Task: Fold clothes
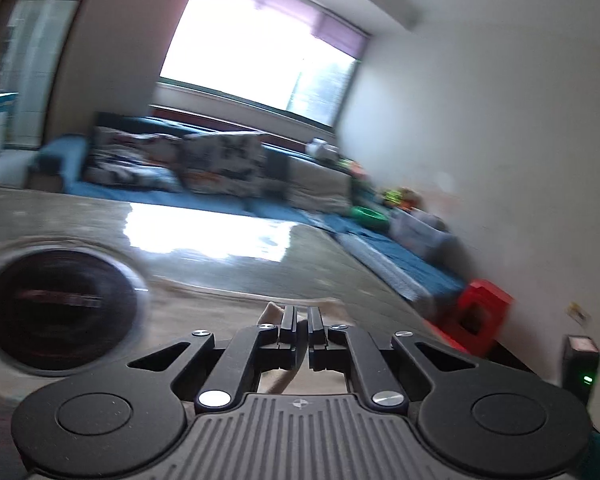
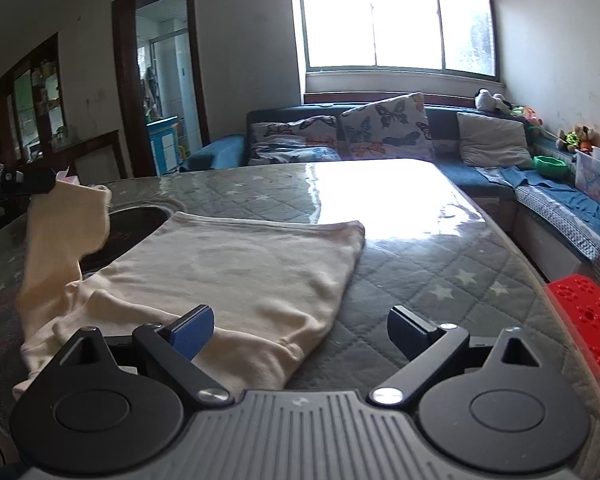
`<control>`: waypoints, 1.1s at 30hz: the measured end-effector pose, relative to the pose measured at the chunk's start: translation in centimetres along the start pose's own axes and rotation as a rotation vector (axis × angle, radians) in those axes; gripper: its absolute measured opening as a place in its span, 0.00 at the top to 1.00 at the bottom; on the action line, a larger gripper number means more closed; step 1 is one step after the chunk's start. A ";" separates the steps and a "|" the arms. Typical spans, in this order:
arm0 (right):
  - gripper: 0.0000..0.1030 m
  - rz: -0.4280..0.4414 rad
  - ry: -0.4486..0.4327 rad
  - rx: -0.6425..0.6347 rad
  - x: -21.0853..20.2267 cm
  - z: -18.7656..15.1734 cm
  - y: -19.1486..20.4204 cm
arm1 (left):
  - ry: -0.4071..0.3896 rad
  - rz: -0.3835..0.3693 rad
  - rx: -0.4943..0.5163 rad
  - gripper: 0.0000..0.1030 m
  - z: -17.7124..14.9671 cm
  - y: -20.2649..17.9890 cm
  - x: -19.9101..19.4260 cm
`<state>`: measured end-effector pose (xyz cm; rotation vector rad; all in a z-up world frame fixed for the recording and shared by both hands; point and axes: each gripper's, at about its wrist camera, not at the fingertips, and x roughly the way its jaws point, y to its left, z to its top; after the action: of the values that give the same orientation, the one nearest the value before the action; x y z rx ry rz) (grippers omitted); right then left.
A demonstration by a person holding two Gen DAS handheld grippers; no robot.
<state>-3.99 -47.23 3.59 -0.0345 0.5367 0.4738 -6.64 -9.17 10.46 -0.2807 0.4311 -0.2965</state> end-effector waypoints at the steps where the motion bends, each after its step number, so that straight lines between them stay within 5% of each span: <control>1: 0.08 -0.006 -0.001 0.006 -0.1 -0.1 -0.3 | 0.016 -0.019 0.004 0.95 -0.4 -0.6 0.6; 8: 0.13 -0.036 0.007 0.052 -0.7 -0.5 -1.7 | 0.164 -0.099 0.070 0.91 -4.0 -2.9 4.4; 13: 0.21 -0.017 0.010 0.052 -0.8 -0.3 -1.4 | 0.186 -0.060 0.118 0.57 -4.7 -2.2 4.0; 20: 0.39 0.088 0.051 -0.002 0.2 0.3 1.1 | 0.158 0.156 0.151 0.57 -4.4 3.2 1.3; 26: 0.52 0.153 0.106 -0.041 2.0 0.0 3.4 | 0.196 0.300 0.073 0.57 -5.6 7.8 0.1; 32: 0.62 0.161 0.143 -0.062 3.1 -0.4 4.4 | 0.207 0.278 -0.002 0.61 -6.1 9.4 0.6; 33: 0.63 0.161 0.147 -0.068 3.2 -0.4 4.5 | 0.209 0.269 -0.007 0.72 -6.2 9.5 0.8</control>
<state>-3.76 -41.87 2.06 -0.0922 0.6701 0.6505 -6.63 -1.98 1.72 -0.1958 0.6689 -0.0601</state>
